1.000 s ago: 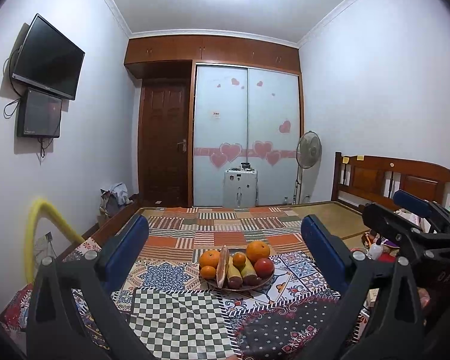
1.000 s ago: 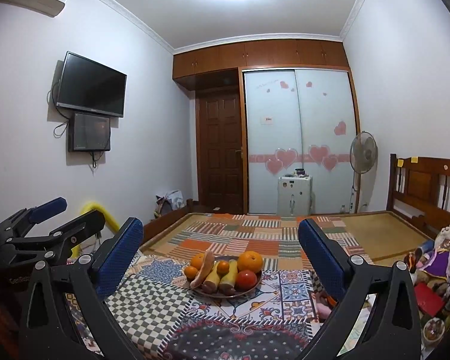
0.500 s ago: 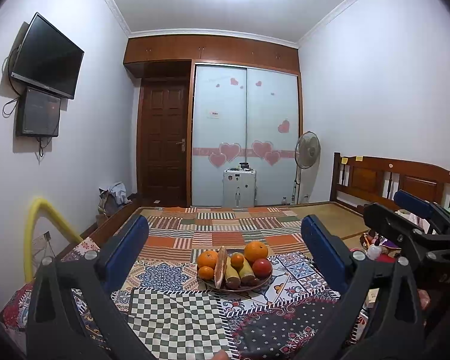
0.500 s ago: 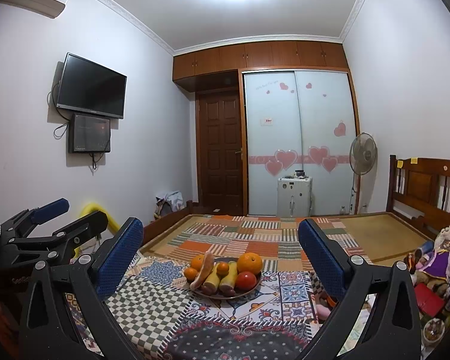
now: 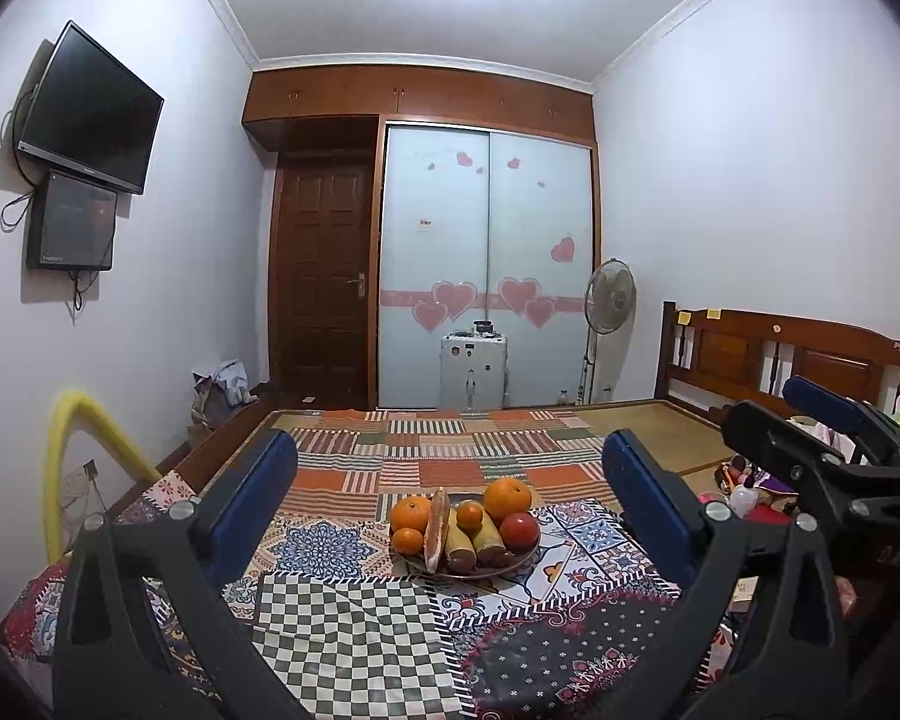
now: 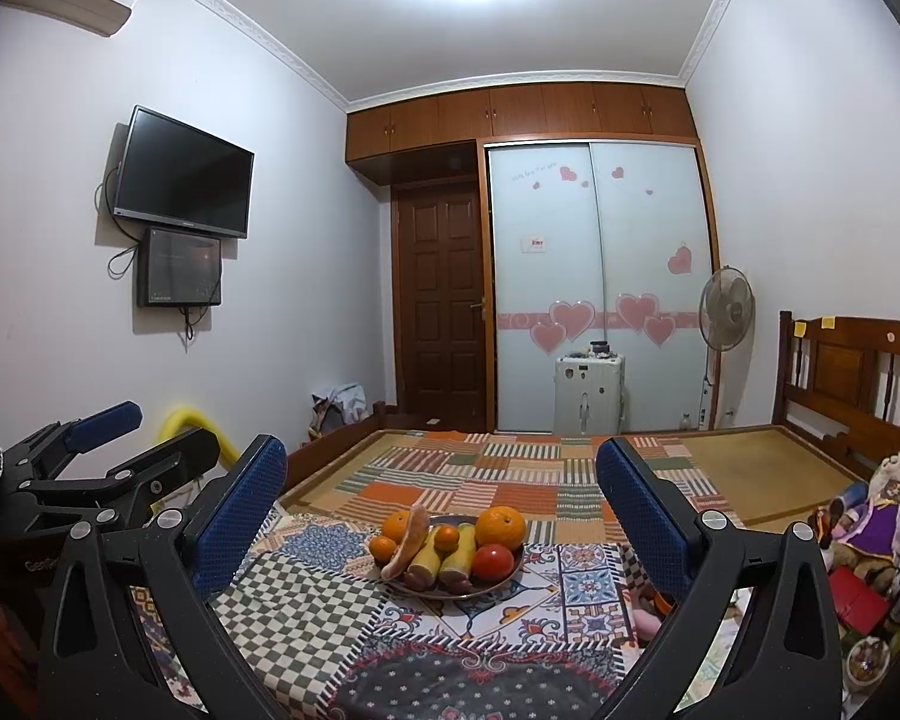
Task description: Organize fruits
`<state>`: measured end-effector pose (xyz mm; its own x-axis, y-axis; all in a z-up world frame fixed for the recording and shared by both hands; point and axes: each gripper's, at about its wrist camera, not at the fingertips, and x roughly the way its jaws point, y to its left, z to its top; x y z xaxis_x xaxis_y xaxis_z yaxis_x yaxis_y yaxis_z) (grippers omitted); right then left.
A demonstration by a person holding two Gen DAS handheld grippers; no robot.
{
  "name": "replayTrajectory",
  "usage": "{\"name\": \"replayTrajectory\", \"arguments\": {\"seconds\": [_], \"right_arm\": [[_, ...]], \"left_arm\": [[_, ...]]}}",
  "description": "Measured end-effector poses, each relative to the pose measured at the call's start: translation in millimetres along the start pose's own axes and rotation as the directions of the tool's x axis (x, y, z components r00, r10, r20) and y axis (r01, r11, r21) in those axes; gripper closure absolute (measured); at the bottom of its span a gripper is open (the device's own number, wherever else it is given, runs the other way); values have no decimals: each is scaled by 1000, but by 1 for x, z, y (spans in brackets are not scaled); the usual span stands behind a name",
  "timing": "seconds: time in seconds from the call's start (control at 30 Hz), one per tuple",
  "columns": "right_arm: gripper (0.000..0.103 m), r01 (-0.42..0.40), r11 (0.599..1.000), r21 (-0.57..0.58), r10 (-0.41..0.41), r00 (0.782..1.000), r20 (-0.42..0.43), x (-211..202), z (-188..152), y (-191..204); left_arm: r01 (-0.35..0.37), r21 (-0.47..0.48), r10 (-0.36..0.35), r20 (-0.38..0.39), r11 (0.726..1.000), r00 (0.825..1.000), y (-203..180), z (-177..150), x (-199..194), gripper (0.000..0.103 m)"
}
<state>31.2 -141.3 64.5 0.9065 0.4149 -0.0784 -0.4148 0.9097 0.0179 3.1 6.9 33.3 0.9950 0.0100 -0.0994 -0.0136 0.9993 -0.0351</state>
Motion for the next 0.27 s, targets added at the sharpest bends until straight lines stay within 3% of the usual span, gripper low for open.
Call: {"name": "replayTrajectory", "arguments": {"seconds": [0.27], "right_arm": [[0, -6, 1000, 4, 6, 1000, -8, 1, 2, 0]], "left_arm": [[0, -3, 0, 1, 1000, 1000, 0, 0, -2, 0]]}}
